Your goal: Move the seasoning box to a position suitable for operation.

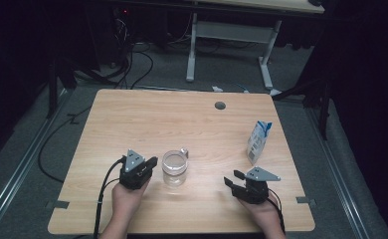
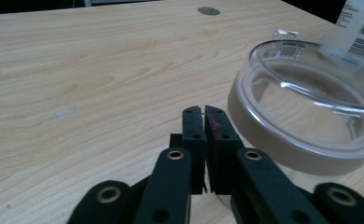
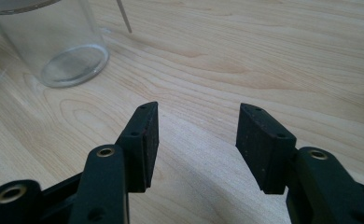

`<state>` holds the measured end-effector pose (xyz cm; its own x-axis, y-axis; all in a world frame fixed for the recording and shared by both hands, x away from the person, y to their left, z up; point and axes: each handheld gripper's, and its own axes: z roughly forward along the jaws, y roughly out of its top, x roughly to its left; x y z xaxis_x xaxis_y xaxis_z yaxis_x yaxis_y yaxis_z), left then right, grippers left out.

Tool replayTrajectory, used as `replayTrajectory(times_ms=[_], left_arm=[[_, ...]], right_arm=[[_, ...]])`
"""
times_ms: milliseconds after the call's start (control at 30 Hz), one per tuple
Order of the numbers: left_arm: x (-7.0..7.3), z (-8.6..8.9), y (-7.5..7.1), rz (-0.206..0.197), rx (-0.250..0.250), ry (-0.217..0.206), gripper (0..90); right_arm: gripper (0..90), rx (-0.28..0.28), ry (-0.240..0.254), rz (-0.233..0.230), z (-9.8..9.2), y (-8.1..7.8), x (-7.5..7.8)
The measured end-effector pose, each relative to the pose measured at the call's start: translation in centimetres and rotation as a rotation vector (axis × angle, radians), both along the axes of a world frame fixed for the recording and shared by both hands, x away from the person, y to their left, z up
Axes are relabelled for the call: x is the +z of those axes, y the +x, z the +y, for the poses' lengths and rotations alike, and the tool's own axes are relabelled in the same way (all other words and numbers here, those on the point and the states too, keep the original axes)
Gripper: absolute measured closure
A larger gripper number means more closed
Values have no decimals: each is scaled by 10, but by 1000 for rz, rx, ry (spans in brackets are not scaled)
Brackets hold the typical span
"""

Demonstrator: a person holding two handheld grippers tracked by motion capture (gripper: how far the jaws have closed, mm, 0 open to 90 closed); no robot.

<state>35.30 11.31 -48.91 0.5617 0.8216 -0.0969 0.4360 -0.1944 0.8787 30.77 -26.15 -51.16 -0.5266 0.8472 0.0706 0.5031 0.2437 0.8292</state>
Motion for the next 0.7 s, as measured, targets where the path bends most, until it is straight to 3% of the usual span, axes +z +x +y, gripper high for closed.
replayTrajectory(times_ms=[367,700], left_arm=[[-3,-9,1,-10,-35,9,900],[-4,-9,-5,-15,-35,1,900]], right_arm=[[491,8,3,3,0,0,0],[491,13,2,6,1,0,-1]])
